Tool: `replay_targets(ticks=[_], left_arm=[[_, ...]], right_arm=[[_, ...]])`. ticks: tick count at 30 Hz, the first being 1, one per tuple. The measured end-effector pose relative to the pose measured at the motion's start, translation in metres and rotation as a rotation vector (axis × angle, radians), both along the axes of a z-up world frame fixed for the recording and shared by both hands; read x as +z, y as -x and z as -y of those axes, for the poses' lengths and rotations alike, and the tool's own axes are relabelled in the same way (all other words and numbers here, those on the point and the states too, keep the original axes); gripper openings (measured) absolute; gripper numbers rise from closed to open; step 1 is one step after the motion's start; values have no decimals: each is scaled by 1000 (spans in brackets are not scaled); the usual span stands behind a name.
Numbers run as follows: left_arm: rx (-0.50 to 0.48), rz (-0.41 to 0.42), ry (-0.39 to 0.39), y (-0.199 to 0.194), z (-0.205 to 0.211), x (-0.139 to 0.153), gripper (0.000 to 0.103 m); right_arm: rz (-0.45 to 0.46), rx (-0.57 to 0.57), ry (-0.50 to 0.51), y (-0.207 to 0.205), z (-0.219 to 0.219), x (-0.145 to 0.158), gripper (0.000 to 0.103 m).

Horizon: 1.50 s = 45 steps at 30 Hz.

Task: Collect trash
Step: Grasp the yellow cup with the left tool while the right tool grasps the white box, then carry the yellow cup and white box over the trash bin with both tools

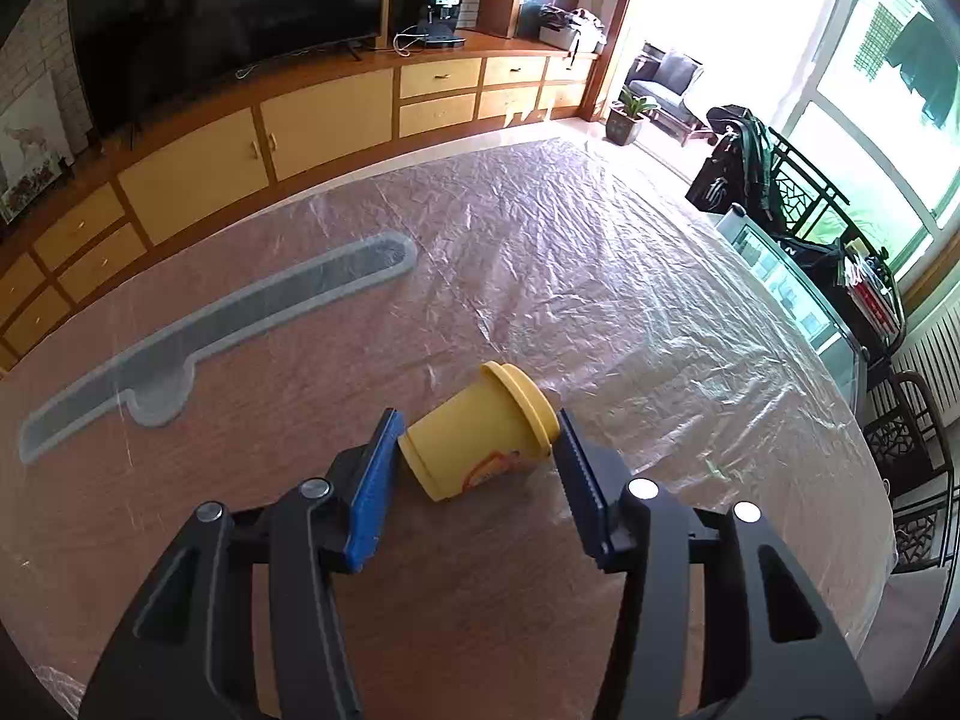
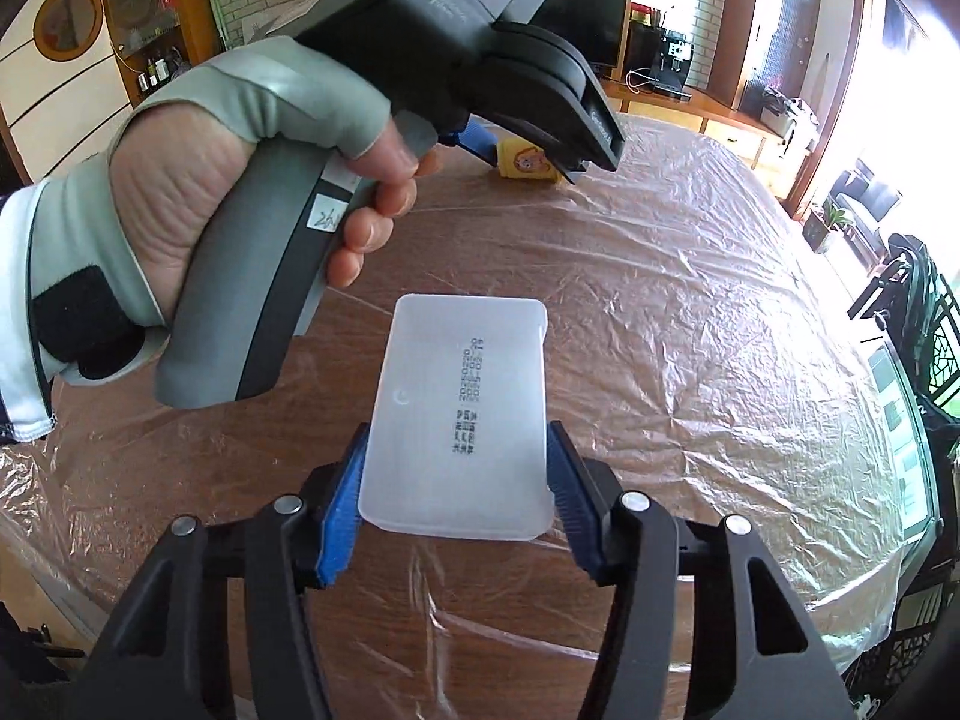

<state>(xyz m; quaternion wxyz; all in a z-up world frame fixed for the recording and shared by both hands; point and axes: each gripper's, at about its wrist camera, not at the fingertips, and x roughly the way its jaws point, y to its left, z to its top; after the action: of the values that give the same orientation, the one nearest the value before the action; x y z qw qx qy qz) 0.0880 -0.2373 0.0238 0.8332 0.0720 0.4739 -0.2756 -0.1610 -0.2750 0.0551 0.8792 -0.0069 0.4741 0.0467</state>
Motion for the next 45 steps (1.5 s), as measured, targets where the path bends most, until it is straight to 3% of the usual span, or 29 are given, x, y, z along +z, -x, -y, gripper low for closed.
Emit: replay_targets(ticks=[9,17,29,45], left_arm=[[22,16,43,10,-20,7,52],[48,79,28,33,-50,22,52],[116,59,22,98,-98,18,52],[270,31,37,183,-157,14,52]], right_arm=[[-8,-22,-76,-5,21,3,53],[-17,-52,-144,-6,45,9,53],[-3,-23,-140,-5,59,18,53],[10,81,-151,16,39,30,53]])
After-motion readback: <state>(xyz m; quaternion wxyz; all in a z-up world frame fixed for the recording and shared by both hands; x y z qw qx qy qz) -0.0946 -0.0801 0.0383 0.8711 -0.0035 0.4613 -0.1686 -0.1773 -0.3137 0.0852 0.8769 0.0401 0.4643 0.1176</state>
